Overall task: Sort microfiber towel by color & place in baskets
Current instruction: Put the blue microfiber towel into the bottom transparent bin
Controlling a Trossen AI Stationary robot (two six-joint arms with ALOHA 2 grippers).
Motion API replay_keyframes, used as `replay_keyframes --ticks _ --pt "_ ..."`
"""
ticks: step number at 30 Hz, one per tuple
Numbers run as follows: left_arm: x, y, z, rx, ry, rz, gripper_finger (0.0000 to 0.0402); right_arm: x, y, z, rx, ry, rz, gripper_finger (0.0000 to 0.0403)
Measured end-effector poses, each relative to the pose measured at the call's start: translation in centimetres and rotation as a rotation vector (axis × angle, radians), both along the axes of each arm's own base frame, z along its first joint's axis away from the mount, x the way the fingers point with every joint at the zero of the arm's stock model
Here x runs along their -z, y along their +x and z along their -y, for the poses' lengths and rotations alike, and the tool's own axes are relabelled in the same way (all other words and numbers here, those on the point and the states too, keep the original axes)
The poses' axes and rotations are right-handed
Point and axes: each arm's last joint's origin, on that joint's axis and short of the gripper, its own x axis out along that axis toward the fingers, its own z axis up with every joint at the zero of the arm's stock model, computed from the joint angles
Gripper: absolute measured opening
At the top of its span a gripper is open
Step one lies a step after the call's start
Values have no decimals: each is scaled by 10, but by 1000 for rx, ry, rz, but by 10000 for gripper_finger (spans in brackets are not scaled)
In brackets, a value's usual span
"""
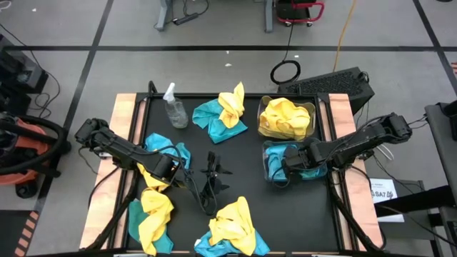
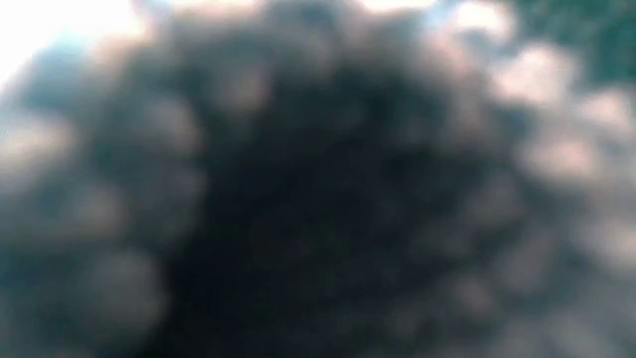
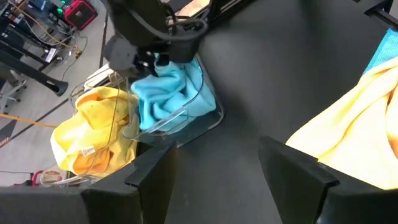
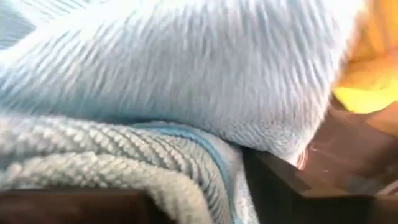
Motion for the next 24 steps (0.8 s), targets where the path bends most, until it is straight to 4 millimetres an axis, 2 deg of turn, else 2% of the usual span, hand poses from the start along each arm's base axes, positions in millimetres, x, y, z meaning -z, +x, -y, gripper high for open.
replay_keyframes --ticks 5,9,12,15,19,24 --pt "0 0 0 0 0 0 233 -31 5 -2 0 17 68 207" --pt "0 0 0 0 0 0 233 -58 8 -2 -8 34 145 233" --pt "0 0 0 0 0 0 233 -75 9 -3 -20 42 202 237" --pt "0 0 0 0 1 -1 233 -84 5 -1 -19 31 189 233" --pt "0 0 0 0 0 -1 233 -90 1 1 -18 -16 158 222" --pt "0 0 0 0 0 0 233 -93 3 -2 -32 7 220 204"
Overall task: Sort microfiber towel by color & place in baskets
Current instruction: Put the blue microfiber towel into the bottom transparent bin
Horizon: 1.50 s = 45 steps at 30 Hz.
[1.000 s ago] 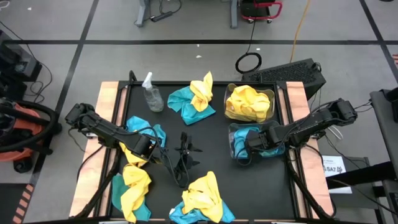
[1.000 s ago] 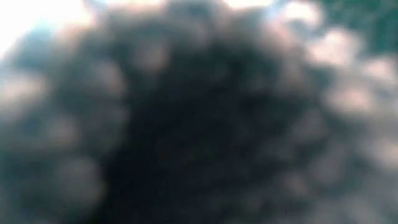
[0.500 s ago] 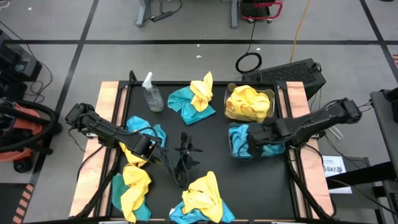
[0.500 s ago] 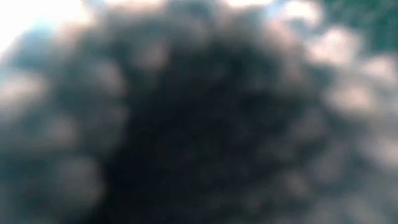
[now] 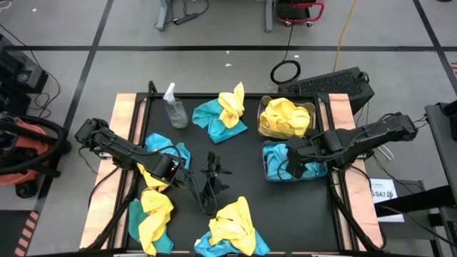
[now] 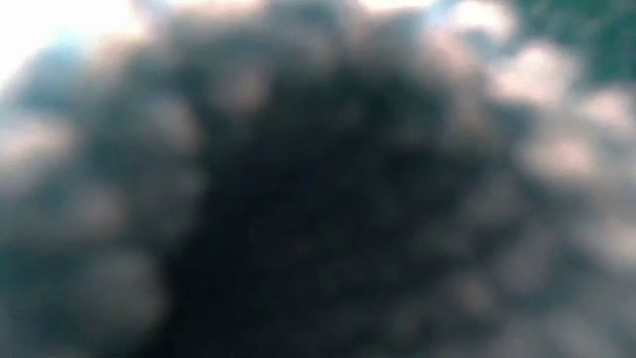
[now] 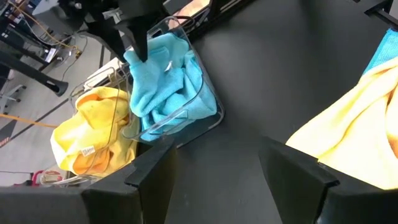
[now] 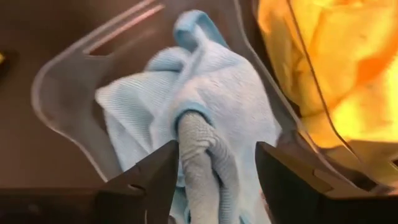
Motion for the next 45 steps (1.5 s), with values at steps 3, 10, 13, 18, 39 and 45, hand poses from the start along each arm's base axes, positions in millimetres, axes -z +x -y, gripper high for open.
replay_keyframes --ticks 3,10,13,18,39,45 --pt "0 0 0 0 0 0 233 -4 1 -6 -42 45 64 193" --pt "0 0 0 0 0 0 233 -11 -6 -12 -73 44 115 164" --pt "0 0 0 0 0 0 233 -5 -7 -11 -39 15 60 136" --pt "0 0 0 0 0 0 233 21 3 -16 -64 31 13 74" --pt "0 0 0 0 0 -1 233 105 19 0 -11 31 -69 15" --pt "0 0 0 0 1 -1 233 60 20 -2 -15 35 -49 15"
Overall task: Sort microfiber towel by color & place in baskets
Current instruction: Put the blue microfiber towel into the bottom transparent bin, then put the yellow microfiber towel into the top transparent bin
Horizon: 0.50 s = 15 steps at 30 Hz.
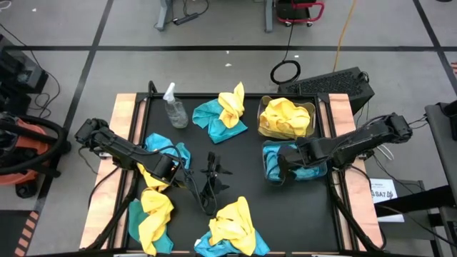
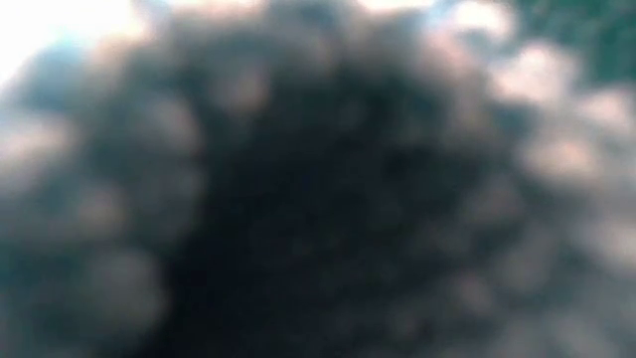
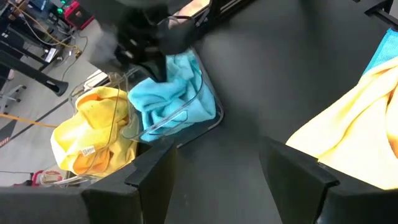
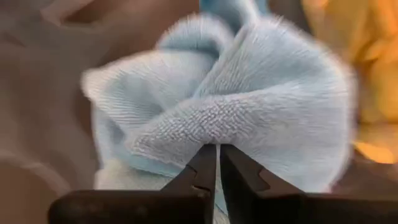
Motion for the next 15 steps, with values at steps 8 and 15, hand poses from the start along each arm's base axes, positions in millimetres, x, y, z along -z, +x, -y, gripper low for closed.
replay_keyframes --ticks 8,15 --pt "0 0 0 0 0 0 233 -68 1 -10 -107 -63 142 48" --pt "0 0 0 0 0 0 233 -104 9 -30 -261 -62 345 118"
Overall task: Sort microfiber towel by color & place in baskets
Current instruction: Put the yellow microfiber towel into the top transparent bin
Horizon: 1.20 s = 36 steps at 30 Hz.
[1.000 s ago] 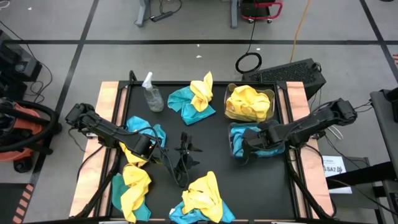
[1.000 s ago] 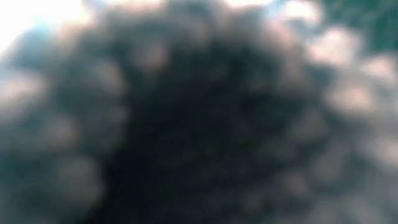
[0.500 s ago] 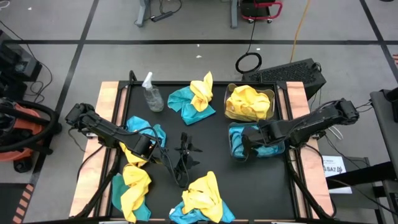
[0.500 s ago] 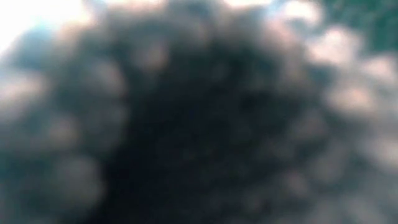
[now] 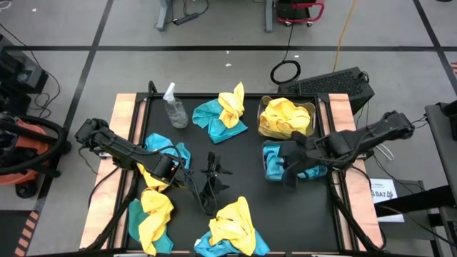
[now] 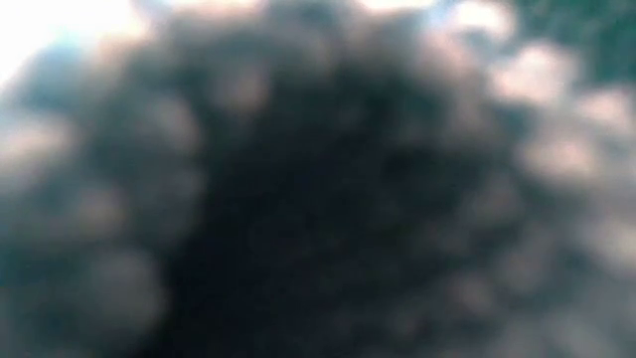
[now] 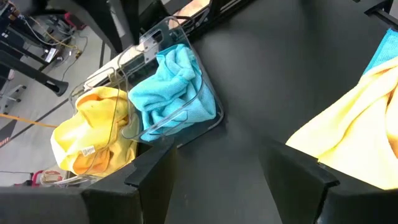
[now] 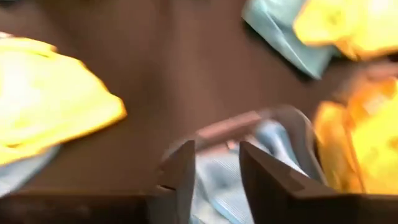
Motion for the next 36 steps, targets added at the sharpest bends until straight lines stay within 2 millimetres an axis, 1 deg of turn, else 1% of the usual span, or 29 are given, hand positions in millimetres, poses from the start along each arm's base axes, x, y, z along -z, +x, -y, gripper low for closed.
replay_keyframes --ticks 6,9,11,16,22,28,31,34,36 --pt "-3 2 1 30 36 30 233 -6 7 -29 -176 58 125 176" --pt "-5 3 1 40 45 54 233 -2 12 -48 -281 84 170 197" --pt "-5 3 1 40 43 57 233 4 17 -62 -343 77 194 208" --pt "-5 3 1 40 42 59 233 28 33 -95 -467 31 211 225" --pt "-6 4 1 40 39 64 233 66 58 -126 -550 -6 212 231" --pt "-6 3 1 40 38 61 233 107 77 -146 -626 71 139 225" --pt "-5 3 1 41 38 58 233 124 83 -153 -640 109 119 220" --pt "-6 4 2 47 31 66 233 136 87 -161 -656 151 119 214" --pt "-7 4 3 73 13 67 233 140 89 -166 -668 166 138 209"
